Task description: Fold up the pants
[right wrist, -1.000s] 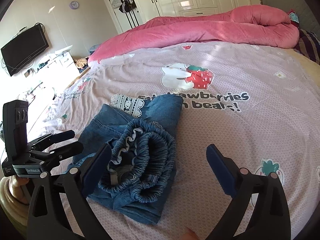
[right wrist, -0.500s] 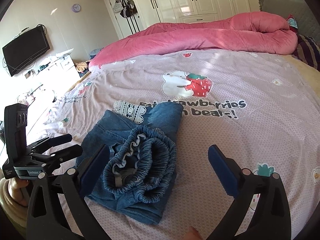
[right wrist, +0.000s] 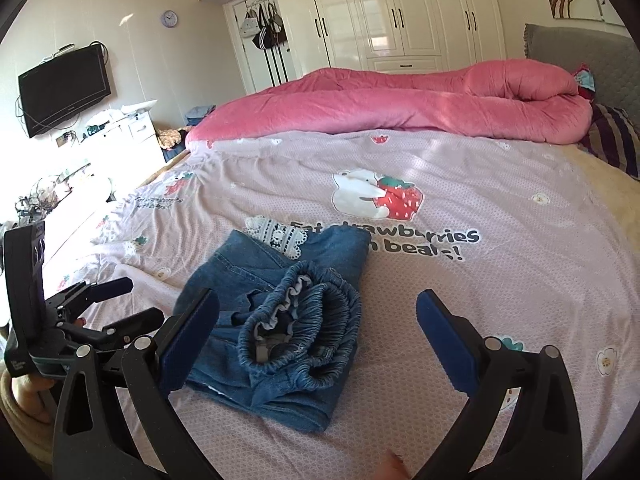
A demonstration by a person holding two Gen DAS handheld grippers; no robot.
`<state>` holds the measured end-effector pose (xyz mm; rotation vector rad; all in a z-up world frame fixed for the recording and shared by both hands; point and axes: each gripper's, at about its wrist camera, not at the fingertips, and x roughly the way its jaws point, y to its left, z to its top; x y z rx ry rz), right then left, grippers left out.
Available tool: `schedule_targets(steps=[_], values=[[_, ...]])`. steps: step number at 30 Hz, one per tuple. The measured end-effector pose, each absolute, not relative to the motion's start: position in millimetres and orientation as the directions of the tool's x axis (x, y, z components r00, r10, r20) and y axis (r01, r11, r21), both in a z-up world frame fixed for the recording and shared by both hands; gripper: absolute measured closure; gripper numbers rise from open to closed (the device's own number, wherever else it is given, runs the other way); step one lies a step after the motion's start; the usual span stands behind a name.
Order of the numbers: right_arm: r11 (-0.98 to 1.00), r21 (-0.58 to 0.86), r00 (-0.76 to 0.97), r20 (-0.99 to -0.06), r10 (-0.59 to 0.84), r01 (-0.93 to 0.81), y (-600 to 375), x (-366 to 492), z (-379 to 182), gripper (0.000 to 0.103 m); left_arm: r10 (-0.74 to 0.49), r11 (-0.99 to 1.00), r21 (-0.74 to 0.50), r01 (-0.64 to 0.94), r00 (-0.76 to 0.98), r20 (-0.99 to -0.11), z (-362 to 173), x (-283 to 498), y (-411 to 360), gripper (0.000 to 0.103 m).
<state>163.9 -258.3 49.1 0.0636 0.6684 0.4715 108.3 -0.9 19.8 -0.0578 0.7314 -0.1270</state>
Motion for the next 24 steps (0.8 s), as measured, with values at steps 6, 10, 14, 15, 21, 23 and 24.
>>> schedule_targets(steps=[6,10,14,15,21,23,24], values=[[0.896,0.187,0.698,-0.570,0.433,-0.403,-262,137,53,0.005,-0.140,0.990,-0.109,0.090,0.753,-0.643,25,83,-3,0.010],[0.895,0.195,0.695,-0.572,0.436,-0.402,-264,122,51,0.005,-0.139,0.990,-0.121,0.079,0.750,-0.647,21,62,-2,0.010],[0.892,0.195,0.680,-0.587,0.439,-0.408,-263,101,45,0.005,-0.155,0.985,-0.158,0.067,0.739,-0.655,17,44,1,0.010],[0.892,0.191,0.675,-0.594,0.438,-0.410,-262,97,43,0.005,-0.153,0.985,-0.158,0.064,0.740,-0.655,15,40,1,0.010],[0.901,0.172,0.660,-0.629,0.411,-0.398,-257,70,29,0.005,-0.141,0.986,-0.163,0.042,0.732,-0.667,5,19,4,0.010],[0.908,0.136,0.673,-0.630,0.387,-0.395,-253,61,28,0.005,-0.140,0.986,-0.164,0.039,0.731,-0.667,1,9,3,0.010],[0.909,0.136,0.671,-0.633,0.386,-0.395,-253,59,27,0.005,-0.139,0.986,-0.163,0.039,0.731,-0.668,-1,4,2,0.010]])
